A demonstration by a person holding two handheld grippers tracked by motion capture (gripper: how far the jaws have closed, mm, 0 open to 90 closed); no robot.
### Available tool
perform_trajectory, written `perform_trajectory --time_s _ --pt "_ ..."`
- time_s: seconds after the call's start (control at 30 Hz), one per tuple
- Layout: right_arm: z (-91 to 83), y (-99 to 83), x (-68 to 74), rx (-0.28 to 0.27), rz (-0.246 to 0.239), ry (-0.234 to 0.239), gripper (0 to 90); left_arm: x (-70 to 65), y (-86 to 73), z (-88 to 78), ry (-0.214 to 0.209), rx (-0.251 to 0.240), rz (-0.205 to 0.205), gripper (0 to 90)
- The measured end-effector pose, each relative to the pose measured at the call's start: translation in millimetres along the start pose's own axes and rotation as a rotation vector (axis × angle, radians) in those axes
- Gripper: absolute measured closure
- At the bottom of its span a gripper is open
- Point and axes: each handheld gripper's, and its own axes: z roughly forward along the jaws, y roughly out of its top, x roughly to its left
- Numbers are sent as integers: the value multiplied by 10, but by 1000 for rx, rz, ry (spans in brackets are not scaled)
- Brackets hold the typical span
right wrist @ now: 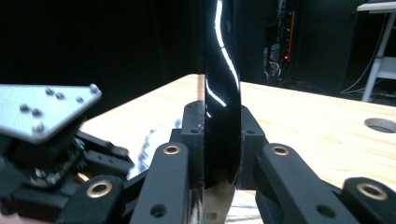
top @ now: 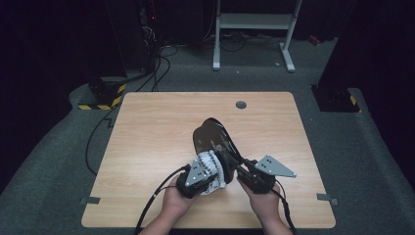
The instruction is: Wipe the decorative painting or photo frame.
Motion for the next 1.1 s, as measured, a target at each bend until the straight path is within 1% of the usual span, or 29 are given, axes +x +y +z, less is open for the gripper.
perform_trajectory --time_s 0.07,0.13,0.2,0.23,0.27,0.3,0.37,0.4,0.43,0.5,0.53,0.57,0.63,0.73,0.77,0.8,0.87,0.9,0.93,1.0,1.03,1.1 --pt "4 1 -2 -2 5 4 789 -56 16 41 -20 1 4 748" --pt "4 -1 -2 -2 5 1 789 -148 47 74 -43 2 15 749" --pt "3 -3 -21 -5 15 2 789 -234 78 83 -63 -1 40 749" --pt "2 -5 -31 -5 20 3 789 -284 100 85 -79 1 62 749" --pt "0 -9 -45 -7 27 5 789 -309 114 86 -75 4 81 749" --pt "-3 -12 -52 -8 30 7 789 -314 120 88 -72 6 87 749" --pt "-6 -14 -50 -5 28 3 789 -264 105 98 -89 -2 64 750" --pt "-3 -16 -49 -5 24 2 789 -234 92 99 -87 -4 55 753" --pt "-2 -17 -48 -5 25 4 789 -201 81 100 -78 -4 52 753" --pt "1 -18 -54 -6 30 1 789 -106 45 108 -57 1 25 753" --pt "2 -17 -53 -6 32 3 789 -62 27 112 -44 4 19 754" --pt "2 -16 -53 -5 31 2 789 11 -3 124 -13 20 17 754" --pt "3 -15 -50 -3 35 -2 789 124 -50 144 30 43 6 754" --pt "4 -15 -36 -3 34 -7 789 356 -128 181 114 70 -50 753" --pt "3 -16 -33 -3 34 -8 789 418 -149 192 136 75 -71 750" --pt "4 -17 -30 -4 32 -10 789 459 -162 198 145 76 -84 750" --pt "4 -17 -26 -4 30 -12 788 506 -182 208 139 74 -105 752" --pt "4 -18 -24 -4 30 -13 788 493 -175 208 140 78 -94 756" --pt "4 -19 -26 -6 31 -14 788 465 -167 208 132 80 -85 758" --pt "4 -19 -28 -6 33 -14 788 388 -147 201 97 73 -77 758" --pt "4 -19 -26 -6 33 -15 788 324 -126 189 81 70 -56 759" --pt "3 -20 -21 -6 34 -17 789 191 -88 176 36 59 -41 758"
